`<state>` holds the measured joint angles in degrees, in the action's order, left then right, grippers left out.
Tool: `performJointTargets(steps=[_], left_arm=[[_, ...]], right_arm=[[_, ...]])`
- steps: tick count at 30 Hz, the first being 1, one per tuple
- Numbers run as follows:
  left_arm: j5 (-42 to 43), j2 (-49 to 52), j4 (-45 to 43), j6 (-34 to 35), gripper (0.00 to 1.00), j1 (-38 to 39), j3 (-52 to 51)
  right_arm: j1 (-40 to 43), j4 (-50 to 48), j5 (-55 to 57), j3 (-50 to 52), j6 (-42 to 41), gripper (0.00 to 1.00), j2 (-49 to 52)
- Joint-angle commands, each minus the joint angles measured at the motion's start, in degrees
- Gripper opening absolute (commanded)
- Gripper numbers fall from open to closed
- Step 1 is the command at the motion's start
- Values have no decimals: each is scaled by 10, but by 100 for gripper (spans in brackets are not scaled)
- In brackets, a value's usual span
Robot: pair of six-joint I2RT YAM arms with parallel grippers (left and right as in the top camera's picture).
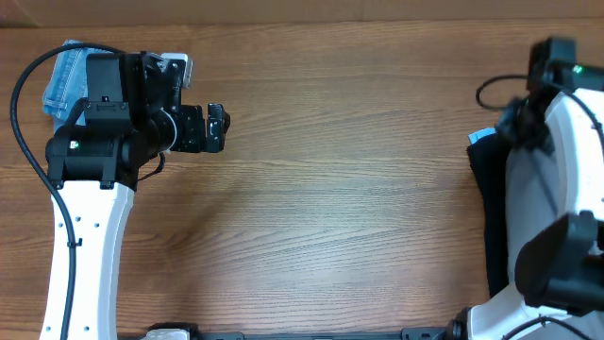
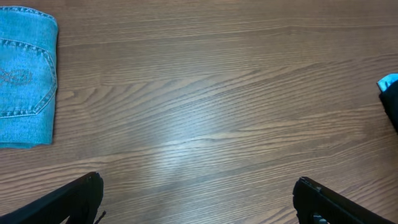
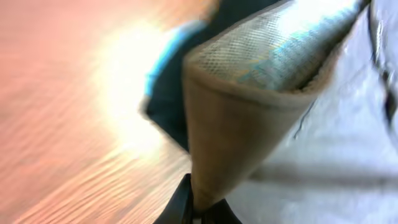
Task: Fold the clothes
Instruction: 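Grasp the grey shorts waistband with the right gripper and lift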
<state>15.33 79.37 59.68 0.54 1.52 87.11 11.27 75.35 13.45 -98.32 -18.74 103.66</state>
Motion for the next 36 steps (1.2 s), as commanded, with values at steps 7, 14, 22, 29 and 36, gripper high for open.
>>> performJointTargets(steps=[7,14,22,29,36], left_arm=[[-73,-18,13,8,100,-10,49],[-123,-32,47,7,100,-51,135],[-29,-21,49,-13,100,-50,146],[25,68,64,-93,100,35,146],[-33,229,52,-137,100,130,146]], right_arm=[[-258,-48,-131,-138,-16,4,-31],[-503,-143,-104,-138,-38,46,13],[-548,-97,11,-200,-40,71,-8],[-484,-26,11,-268,-40,70,-70],[-447,-10,-1,-283,-42,70,-166]])
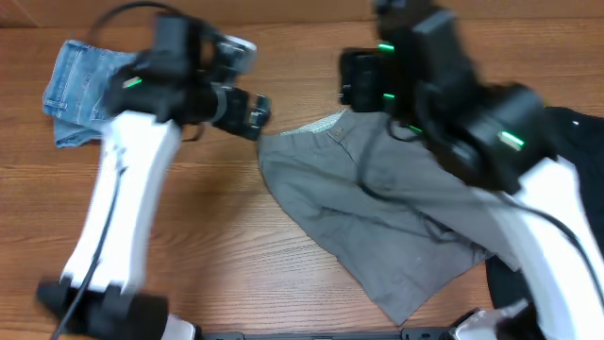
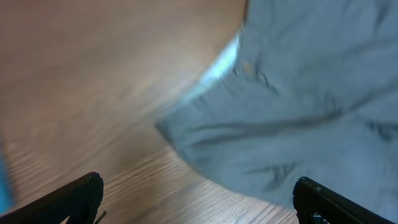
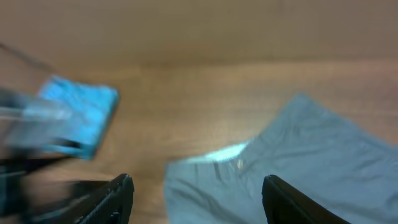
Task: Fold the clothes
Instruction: 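Grasp the grey shorts waistband with the right gripper and lift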
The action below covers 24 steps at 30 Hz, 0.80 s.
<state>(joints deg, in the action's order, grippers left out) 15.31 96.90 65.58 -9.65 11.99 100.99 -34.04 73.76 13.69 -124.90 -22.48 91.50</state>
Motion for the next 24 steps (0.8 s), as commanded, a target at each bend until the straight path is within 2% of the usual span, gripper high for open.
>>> performJointTargets(steps=[1,4,7,11,16,19,22,24], left_arm=[[-52,78,-13,-35,100,33,7],[-83,156,-38,-35,100,43,7],[-82,208,-64,-33,93,43,7],[-82,261,-92,-36,92,43,7],[-78,315,-86,-41,90,46,7],[-82,335,-83,-41,77,48,7],[-102,343,-78,-40,43,48,7],[-143,343,-68,-27,15,47,7]], right_arm=[[6,11,-3,-17,-6,70,-57],[7,40,-2,-17,-30,70,-89],[7,68,-3,-17,-33,70,-101],[7,111,-2,-17,-45,70,-103],[7,132,-2,-17,-48,70,-100],[7,132,-2,-17,-48,70,-100],[7,132,-2,-17,-48,70,-100],[7,132,-2,-17,-48,71,-100]])
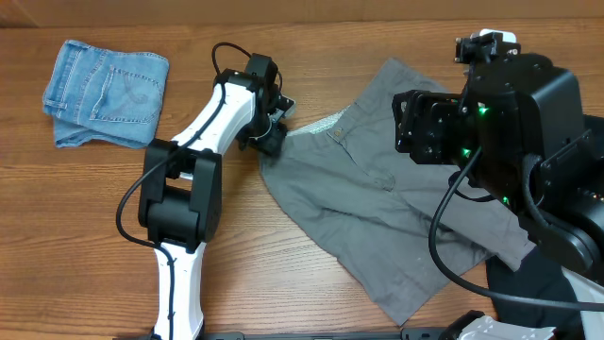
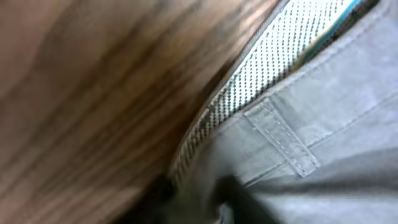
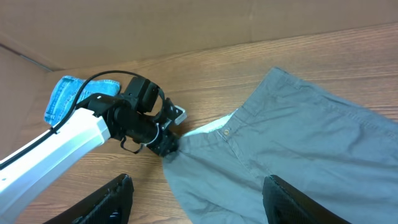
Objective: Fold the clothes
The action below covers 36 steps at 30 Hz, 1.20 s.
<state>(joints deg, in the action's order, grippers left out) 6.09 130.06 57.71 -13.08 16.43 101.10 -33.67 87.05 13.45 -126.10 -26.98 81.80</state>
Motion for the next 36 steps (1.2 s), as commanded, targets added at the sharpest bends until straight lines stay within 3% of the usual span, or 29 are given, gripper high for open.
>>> performJointTargets(steps=[1,3,5,10,14,17,19,25,30,36], left_arm=[[-95,11,20,31,4,0,6],[-205,11,45,110,4,-18,6],[-262,11,69,163,4,-46,6],[-267,11,119,229,4,-160,7],[-164,10,148,217,4,-267,7],[-21,7,149,152,4,-323,7],[28,0,149,123,7,-339,7],[50,-50,135,96,20,-324,7],[61,-116,103,80,30,-280,7],[112,-151,17,10,47,-197,7]], right_arm=[[3,0,5,-5,-3,71,-3],[3,0,22,-4,-3,72,-2],[3,2,31,-3,-3,72,-2],[3,15,37,-3,-3,72,2],[3,22,37,-2,-3,72,10],[4,23,37,-2,-7,72,26],[12,28,37,0,-28,73,43],[73,50,19,34,-89,75,110],[134,42,-57,53,-85,76,169],[161,13,-102,55,-56,76,200]])
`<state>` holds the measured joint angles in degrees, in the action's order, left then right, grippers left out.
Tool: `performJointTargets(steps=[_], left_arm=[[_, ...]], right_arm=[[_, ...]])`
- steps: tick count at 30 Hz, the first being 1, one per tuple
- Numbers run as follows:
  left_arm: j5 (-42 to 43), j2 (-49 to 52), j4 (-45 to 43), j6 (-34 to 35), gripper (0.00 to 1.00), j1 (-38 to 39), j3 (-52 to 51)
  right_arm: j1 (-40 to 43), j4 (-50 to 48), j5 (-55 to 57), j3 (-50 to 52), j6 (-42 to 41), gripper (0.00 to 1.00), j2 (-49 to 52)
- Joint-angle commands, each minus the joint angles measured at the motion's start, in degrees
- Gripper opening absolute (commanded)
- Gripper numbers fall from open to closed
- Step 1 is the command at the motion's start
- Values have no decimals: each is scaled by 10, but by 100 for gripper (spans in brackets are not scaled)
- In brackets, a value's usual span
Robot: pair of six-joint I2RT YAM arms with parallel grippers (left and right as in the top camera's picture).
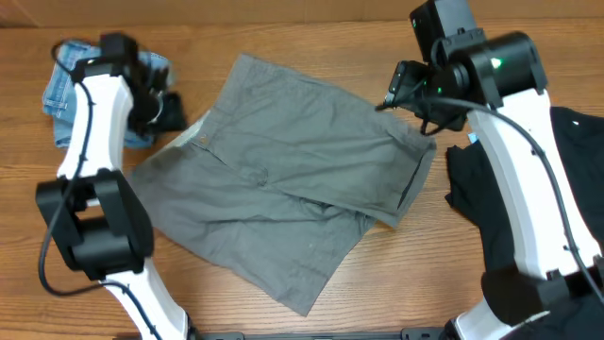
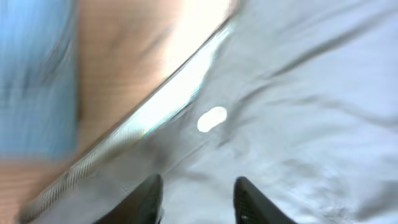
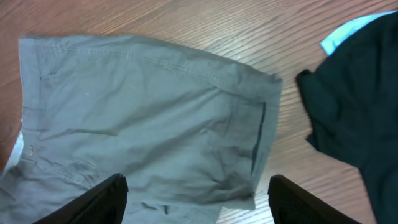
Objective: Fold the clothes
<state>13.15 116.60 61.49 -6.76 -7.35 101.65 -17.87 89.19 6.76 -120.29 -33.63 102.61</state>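
Grey shorts (image 1: pixel 283 179) lie spread across the middle of the table, waistband to the left, one leg reaching toward the front. Their right edge is turned over on itself (image 3: pixel 258 143). My left gripper (image 1: pixel 172 113) hovers at the waistband corner, open, its blurred fingers (image 2: pixel 149 199) over the cloth by the buttonhole (image 2: pixel 211 118), nothing between them. Above the shorts' right edge my right gripper (image 1: pixel 401 90) stands wide open and empty (image 3: pixel 198 180). Folded blue jeans (image 1: pixel 58 90) lie at the far left, partly behind the left arm.
A black garment (image 1: pixel 557 189) with a light-blue patch (image 3: pixel 348 31) is heaped at the right edge, close to the shorts' right side. Bare wood (image 1: pixel 453 283) shows at the front right.
The shorts now lie further left and flatter, their waistband corner next to the jeans. My left gripper, then shut on the waistband, is open. The right gripper is lower, over the shorts' right edge.
First the table's middle was bare, my left gripper open by the jeans and my right shut on cloth at the right-hand heap. Then the grey shorts lay crumpled in the middle, both grippers open. Then the left held the waistband. Now the shorts lie spread and released.
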Motion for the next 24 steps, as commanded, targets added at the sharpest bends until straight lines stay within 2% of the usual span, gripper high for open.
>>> performJointTargets(steps=[1,5,10,12,15,17,24], left_arm=[[36,-12,-37,-65,47,57,1],[-24,23,-103,-65,53,111,1],[-26,81,-197,-63,61,139,2],[-26,99,-224,-63,58,145,2],[-30,123,-256,-63,46,145,2],[-61,139,-272,-46,34,141,2],[-125,198,-287,-38,22,110,2]], right_arm=[[3,-14,-35,-3,11,77,-9],[3,-19,-45,-3,27,77,-9],[3,-14,-69,-3,52,77,-9],[3,-11,-69,-3,52,77,-9],[3,-6,-70,-3,51,77,-9],[3,-5,-69,-3,51,78,-9],[3,-6,-69,-3,35,78,-9]])
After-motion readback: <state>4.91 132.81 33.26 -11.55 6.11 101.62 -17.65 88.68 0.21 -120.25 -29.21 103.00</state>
